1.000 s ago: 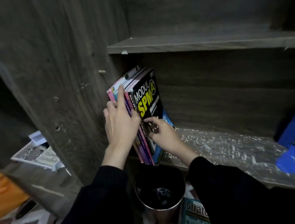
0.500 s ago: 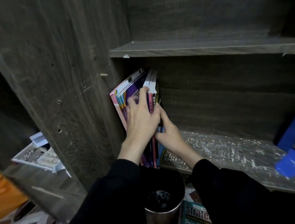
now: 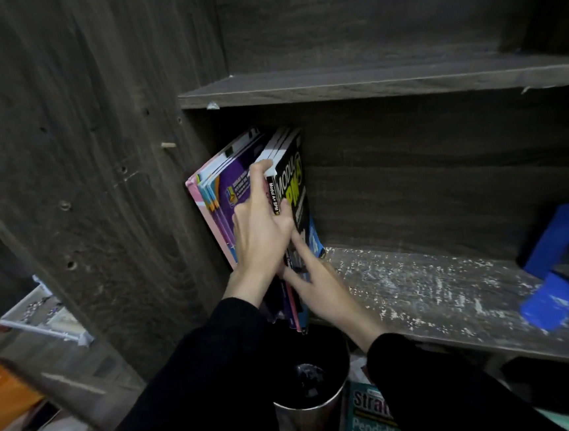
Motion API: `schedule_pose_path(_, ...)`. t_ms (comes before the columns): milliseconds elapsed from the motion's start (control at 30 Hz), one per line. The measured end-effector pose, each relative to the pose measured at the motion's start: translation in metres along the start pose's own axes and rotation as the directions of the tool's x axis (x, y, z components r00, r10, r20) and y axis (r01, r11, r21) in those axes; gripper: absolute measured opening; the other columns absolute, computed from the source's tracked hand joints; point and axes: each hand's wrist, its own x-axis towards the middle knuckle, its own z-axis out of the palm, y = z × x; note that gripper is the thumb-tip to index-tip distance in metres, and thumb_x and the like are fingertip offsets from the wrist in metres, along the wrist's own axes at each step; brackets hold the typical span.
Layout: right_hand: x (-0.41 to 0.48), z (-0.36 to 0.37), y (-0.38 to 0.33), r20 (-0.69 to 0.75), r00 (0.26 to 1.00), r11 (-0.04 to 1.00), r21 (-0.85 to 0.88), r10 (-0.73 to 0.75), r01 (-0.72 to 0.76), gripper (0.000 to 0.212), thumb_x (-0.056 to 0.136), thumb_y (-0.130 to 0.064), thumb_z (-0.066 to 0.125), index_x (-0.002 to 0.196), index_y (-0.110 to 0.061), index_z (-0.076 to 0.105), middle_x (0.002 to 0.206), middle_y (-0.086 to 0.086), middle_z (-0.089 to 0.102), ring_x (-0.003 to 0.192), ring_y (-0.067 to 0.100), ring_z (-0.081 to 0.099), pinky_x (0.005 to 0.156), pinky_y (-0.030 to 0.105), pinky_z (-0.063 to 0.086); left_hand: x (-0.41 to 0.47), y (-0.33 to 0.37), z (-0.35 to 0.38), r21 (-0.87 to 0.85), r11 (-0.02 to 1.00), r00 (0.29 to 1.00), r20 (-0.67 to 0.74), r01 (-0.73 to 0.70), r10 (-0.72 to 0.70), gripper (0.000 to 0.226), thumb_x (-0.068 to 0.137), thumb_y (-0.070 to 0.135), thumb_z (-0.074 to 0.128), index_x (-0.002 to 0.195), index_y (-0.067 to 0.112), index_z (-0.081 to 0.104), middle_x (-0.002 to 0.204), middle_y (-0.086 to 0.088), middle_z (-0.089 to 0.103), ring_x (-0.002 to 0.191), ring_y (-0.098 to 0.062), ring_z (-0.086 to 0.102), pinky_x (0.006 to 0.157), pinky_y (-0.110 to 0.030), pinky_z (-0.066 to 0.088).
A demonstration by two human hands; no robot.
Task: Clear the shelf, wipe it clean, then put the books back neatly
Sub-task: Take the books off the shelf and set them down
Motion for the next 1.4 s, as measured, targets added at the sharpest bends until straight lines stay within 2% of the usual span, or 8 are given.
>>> schedule_pose_path(233,-0.037,-0.034,0.003,-0.149,0.989,0.999,-0.048,-0.021,0.014,0.065,0.067,-0.093,0.013,0.128,-0.077,0.0,0.159,-0.014,0.005,0.144,0.008,0.006,0.112,0.047,0.009,-0.034,0.033,-0.048,-0.189,0.977,0.99,0.073,-0.104,0.12,0.051,0.078,0.011,0.071,0.115,0.037,0.047,0.073,-0.002,0.069,0.058,-0.01,0.062,0.068,-0.022,0.052)
schedule_pose_path(367,-0.054,-0.083,0.025,-0.193,0.953,0.899,0.416,0.235,-0.138,0.091,0.063,-0.084,0.055,0.138,-0.066,0.007,0.158,-0.006,0.02,0.135,0.019,0.038,0.104,0.051,0.038,-0.055,0.047,-0.072,-0.521,0.853,0.958,0.263,0.04,0.116,0.057,0.07,-0.008,0.075,0.104,0.03,0.05,0.089,0.019,0.066,0.087,-0.01,0.066,0.082,-0.04,0.057)
schedule_pose_path(500,-0.116,-0.111,0.068,0.285,0.871,0.416,0.79,0.401,-0.45,0.115,0.031,-0.054,0.094,0.135,-0.022,0.054,0.123,0.013,0.064,0.105,0.026,0.066,0.079,0.04,0.058,-0.077,0.04,-0.056,-0.604,0.717,0.865,0.503,0.348,0.004,0.054,0.069,-0.013,0.071,0.105,0.022,0.052,0.085,0.002,0.07,0.073,-0.018,0.067,0.062,-0.04,0.057)
schedule_pose_path(567,-0.156,-0.111,0.093,0.275,0.878,0.407,0.804,0.393,-0.434,0.115,0.034,-0.033,0.099,0.137,-0.031,0.048,0.122,0.012,0.065,0.106,0.03,0.065,0.077,0.04,0.058,-0.093,0.023,-0.034,-0.5,0.698,0.769,0.629,0.513,-0.115,0.052,0.072,-0.009,0.071,0.107,0.025,0.053,0.09,-0.003,0.071,0.069,-0.023,0.068,0.055,-0.043,0.055)
schedule_pose_path(667,-0.205,-0.105,0.118,0.15,0.866,0.52,0.746,0.477,-0.416,0.105,0.062,-0.002,0.084,0.134,-0.059,0.035,0.126,-0.011,0.062,0.111,0.021,0.063,0.078,0.036,0.057,-0.125,-0.007,0.006,-0.334,0.676,0.621,0.748,0.656,-0.233,0.055,0.075,-0.008,0.07,0.111,0.03,0.054,0.105,-0.008,0.066,0.076,-0.021,0.068,0.056,-0.034,0.058)
schedule_pose_path(900,-0.258,-0.071,0.175,-0.009,0.843,0.745,0.474,0.538,-0.47,0.098,0.076,0.005,0.071,0.144,-0.043,0.019,0.141,-0.028,0.028,0.106,-0.027,0.045,0.08,0.0,0.04,-0.203,-0.086,0.086,-0.136,0.79,0.51,0.825,0.598,-0.244,0.09,0.082,0.0,0.07,0.139,0.051,0.023,0.101,0.042,0.058,0.097,0.011,0.058,0.082,-0.009,0.045)
schedule_pose_path(1133,-0.266,-0.027,0.228,0.05,0.699,0.656,0.303,0.714,-0.692,0.074,0.079,-0.028,0.07,0.136,-0.058,0.033,0.158,-0.001,0.019,0.142,0.025,0.024,0.113,0.044,0.027,-0.259,-0.146,0.155,0.102,0.892,0.477,0.815,0.441,-0.329,0.045,0.097,0.008,0.051,0.104,0.052,0.058,0.122,-0.001,0.061,0.096,-0.019,0.062,0.083,-0.027,0.051)
schedule_pose_path(1400,-0.248,-0.002,0.274,-0.055,0.548,0.548,0.183,0.835,-0.816,0.073,0.091,-0.011,0.059,0.145,-0.045,0.023,0.155,0.011,0.024,0.077,0.01,0.055,0.052,0.011,0.049,-0.258,-0.178,0.219,0.2,0.841,0.244,0.901,0.503,-0.36,0.075,0.075,-0.023,0.051,0.127,0.031,0.049,0.122,-0.012,0.059,0.071,-0.017,0.054,0.055,-0.025,0.04)
